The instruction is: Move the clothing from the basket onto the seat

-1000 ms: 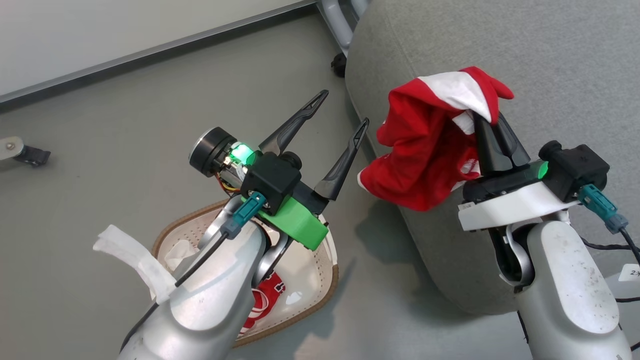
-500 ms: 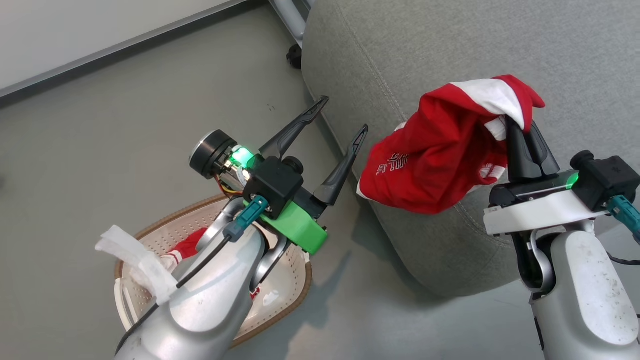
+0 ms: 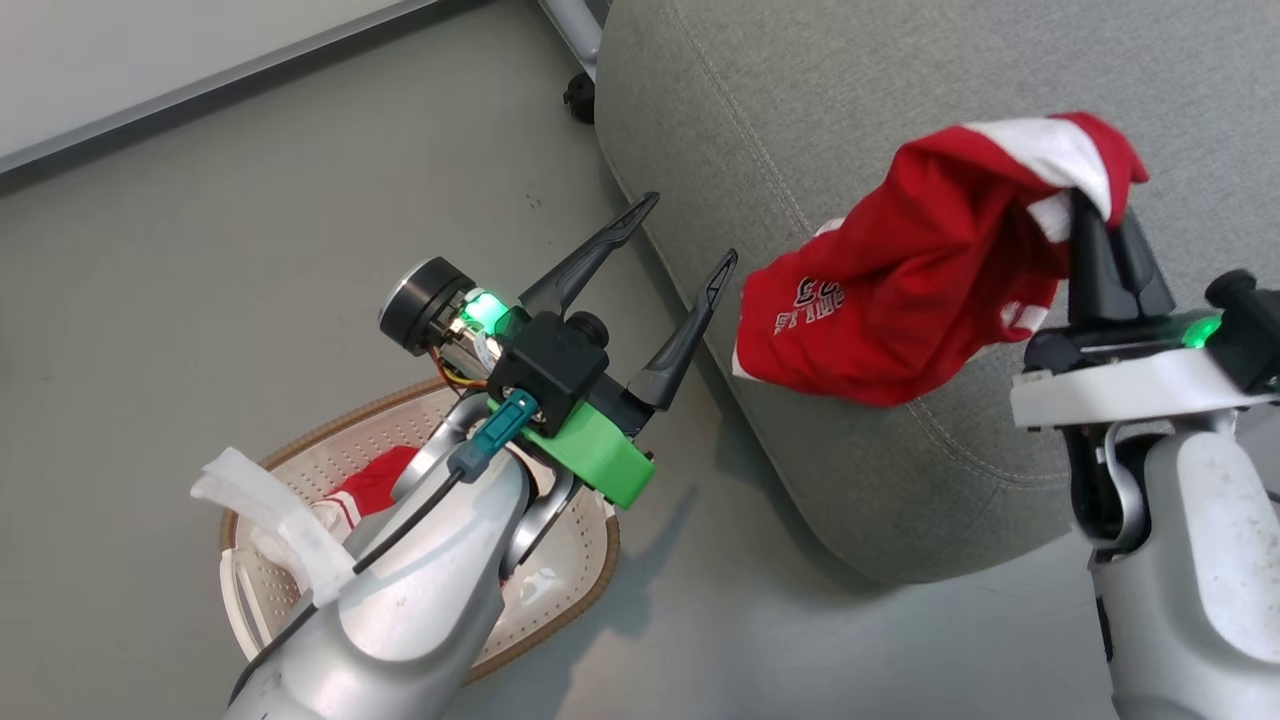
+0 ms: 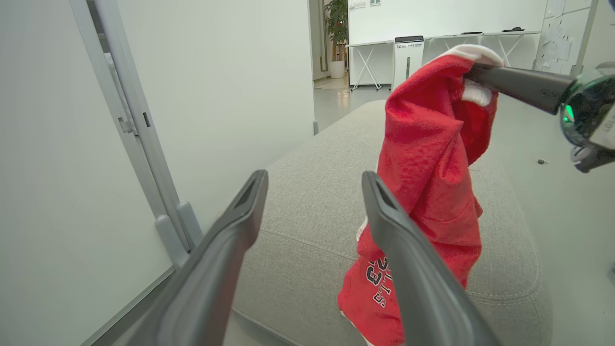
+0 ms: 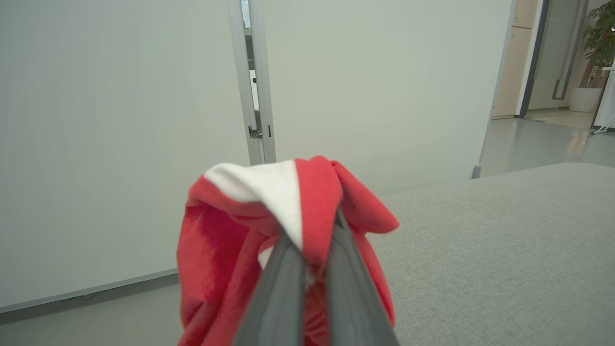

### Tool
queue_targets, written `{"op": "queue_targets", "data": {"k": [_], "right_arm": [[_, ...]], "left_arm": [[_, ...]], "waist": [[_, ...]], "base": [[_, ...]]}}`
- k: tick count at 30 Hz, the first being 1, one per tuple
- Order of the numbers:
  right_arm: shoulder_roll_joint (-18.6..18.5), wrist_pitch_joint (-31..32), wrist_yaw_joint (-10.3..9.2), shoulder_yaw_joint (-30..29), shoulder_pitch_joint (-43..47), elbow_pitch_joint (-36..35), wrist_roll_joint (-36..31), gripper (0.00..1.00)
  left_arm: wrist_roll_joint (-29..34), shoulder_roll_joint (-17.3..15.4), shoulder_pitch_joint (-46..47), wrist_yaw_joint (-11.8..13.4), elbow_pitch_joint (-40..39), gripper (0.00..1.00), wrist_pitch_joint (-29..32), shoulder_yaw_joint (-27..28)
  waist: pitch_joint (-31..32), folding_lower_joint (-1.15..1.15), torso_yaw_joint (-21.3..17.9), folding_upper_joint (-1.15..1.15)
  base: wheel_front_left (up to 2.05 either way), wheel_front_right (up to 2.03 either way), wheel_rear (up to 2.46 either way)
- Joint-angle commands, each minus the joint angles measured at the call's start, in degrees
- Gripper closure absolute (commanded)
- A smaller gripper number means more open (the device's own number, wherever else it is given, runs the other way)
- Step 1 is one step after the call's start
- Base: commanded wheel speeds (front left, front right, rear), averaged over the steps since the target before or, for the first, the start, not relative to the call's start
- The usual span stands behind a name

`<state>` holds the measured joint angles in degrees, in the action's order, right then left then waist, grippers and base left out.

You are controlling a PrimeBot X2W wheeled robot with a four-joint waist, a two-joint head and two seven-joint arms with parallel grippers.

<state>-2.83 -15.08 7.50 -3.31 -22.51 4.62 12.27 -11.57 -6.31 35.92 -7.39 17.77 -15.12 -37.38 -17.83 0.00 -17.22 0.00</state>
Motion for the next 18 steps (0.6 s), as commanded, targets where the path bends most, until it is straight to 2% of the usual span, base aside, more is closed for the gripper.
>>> {"op": "queue_targets", "data": {"k": [1, 12, 18], "right_arm": [[-0.12, -0.14, -0.02, -0.71, -1.74, -0.38, 0.27, 1.00], [-0.16, -0.14, -0.02, -8.44, -16.96, -0.93, -6.10, 1.00], [-3.16, -0.14, -0.02, -12.95, -26.63, -0.71, -8.10, 1.00]], "left_arm": [[-0.35, -0.43, 1.04, -0.11, 0.07, 0.00, -0.06, 0.14], [0.41, -0.41, 4.51, -0.12, -0.57, 0.00, -0.06, -0.01], [1.14, -0.92, 7.06, -0.12, -0.95, 0.00, -0.06, -0.04]], "waist": [[-0.81, 0.00, 0.25, 0.00], [-9.35, 0.00, 3.25, 0.00], [-15.16, 0.00, 5.52, 0.00]], "base": [[0.00, 0.00, 0.00], [0.00, 0.00, 0.00], [0.00, 0.00, 0.00]]}}
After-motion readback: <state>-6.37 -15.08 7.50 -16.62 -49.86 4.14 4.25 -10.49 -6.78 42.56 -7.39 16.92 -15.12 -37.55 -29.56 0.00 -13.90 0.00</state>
